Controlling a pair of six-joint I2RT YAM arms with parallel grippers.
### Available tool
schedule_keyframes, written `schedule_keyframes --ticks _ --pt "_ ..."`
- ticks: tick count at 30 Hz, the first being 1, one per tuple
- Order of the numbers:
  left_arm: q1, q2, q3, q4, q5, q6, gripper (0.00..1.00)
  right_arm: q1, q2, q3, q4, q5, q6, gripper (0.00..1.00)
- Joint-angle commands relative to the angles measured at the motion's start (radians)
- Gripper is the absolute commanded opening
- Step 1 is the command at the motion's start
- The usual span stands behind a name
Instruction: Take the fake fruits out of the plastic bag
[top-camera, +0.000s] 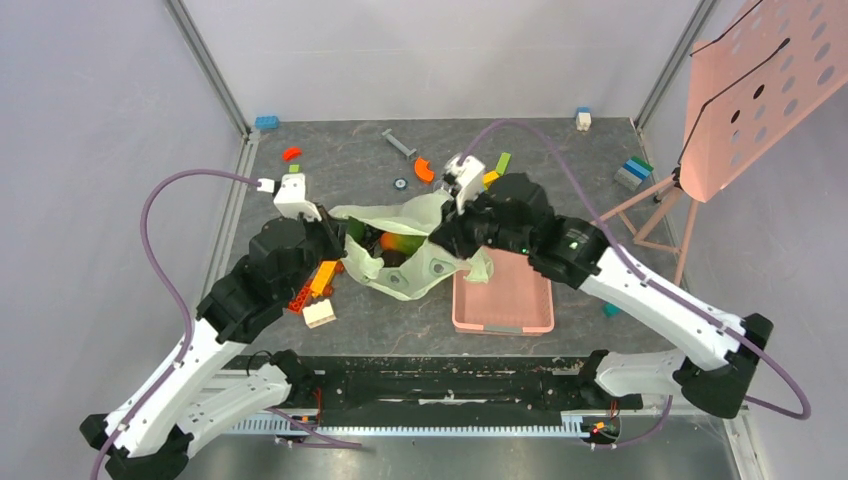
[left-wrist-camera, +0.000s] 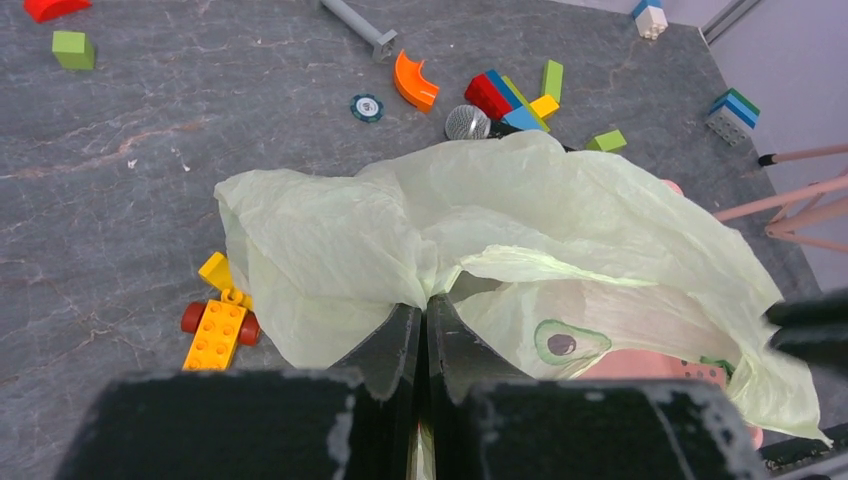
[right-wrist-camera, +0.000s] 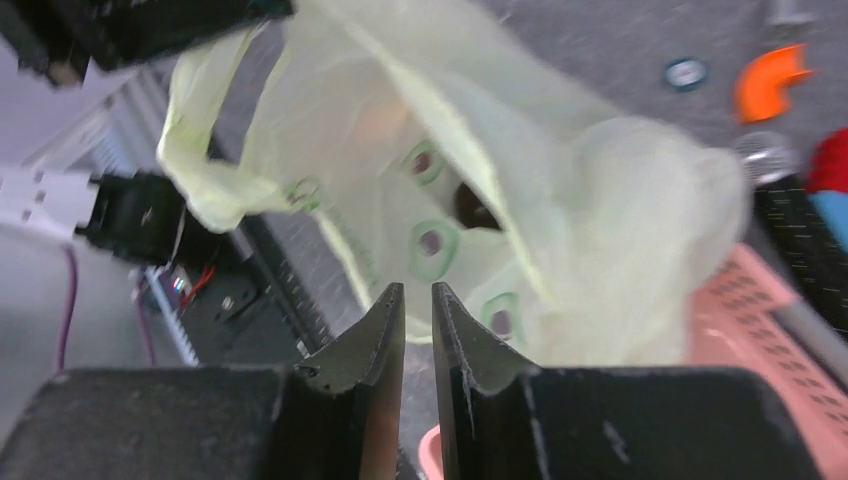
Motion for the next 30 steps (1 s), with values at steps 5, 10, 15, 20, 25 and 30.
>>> schedule_keyframes --ticks 5,10,15,20,25,30 --pt "0.004 -0.086 -0.066 0.041 0.019 0.043 0.06 0.079 0.16 -0.121 0.107 -0.119 0.018 0.18" --pt "0.004 -0.17 -0.123 0.033 0.03 0.021 0.04 0.071 0.351 -0.064 0.106 0.054 -0.032 0.15" --pt "0.004 -0.281 -0.187 0.005 0.038 0.001 0.03 0.044 0.46 -0.079 0.178 0.256 -0.041 0.11" --pt "0.004 -0.358 -0.23 -0.003 0.037 -0.02 0.02 0.043 0.449 -0.222 0.33 0.244 -0.023 0.14" --pt "0.004 -0.361 -0.243 -0.009 0.048 -0.027 0.02 0.045 0.451 -0.292 0.388 0.225 0.011 0.19" --pt "0.004 -0.369 -0.27 -0.001 0.067 -0.041 0.02 0.06 0.434 -0.384 0.471 0.187 0.057 0.21"
